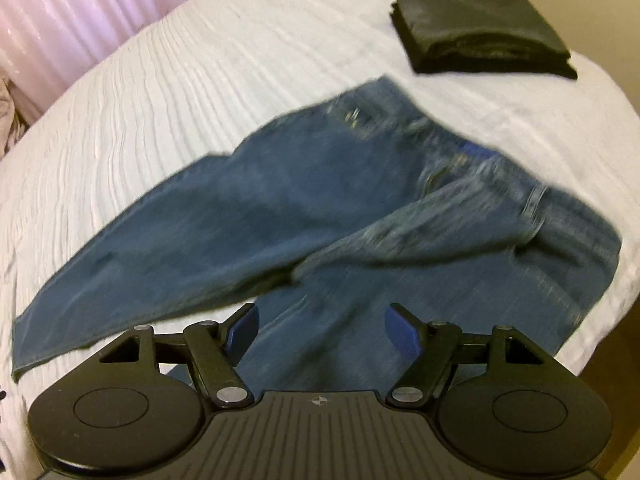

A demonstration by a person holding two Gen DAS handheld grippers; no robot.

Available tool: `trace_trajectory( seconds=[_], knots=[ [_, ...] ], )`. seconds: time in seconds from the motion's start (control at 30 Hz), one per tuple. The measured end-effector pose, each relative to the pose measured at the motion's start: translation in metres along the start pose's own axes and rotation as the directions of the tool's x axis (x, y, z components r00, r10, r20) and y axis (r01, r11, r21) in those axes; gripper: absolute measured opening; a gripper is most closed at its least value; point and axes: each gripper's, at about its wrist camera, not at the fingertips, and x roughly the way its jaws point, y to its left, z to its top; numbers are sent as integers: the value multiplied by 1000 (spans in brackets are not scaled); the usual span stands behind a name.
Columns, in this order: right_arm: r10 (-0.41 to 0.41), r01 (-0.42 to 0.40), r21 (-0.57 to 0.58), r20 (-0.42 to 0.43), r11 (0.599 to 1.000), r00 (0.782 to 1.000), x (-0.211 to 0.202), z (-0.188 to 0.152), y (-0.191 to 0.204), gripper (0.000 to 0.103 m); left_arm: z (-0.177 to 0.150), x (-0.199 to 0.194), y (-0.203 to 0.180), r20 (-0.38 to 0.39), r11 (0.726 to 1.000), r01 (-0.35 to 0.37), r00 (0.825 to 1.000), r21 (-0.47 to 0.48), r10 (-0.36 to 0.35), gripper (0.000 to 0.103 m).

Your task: Fold clothes

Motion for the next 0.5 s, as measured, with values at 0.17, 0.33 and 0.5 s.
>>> trace_trajectory(
  seconds=[0.17,0.33,0.5],
  knots=[
    [30,-28,-66,20,997,999,3,46,-54,73,64,-28,-35,106,995,98,990,-30,-95,25],
    [141,-149,-161,-57,976,988,39,104,-111,73,145,-41,-99,91,979,178,981,-99,-169,29],
    [268,-315,-251,-205,915,941,110,152,-146,73,233,-51,-161,126,945,280,957,-171,-261,31]
  ],
)
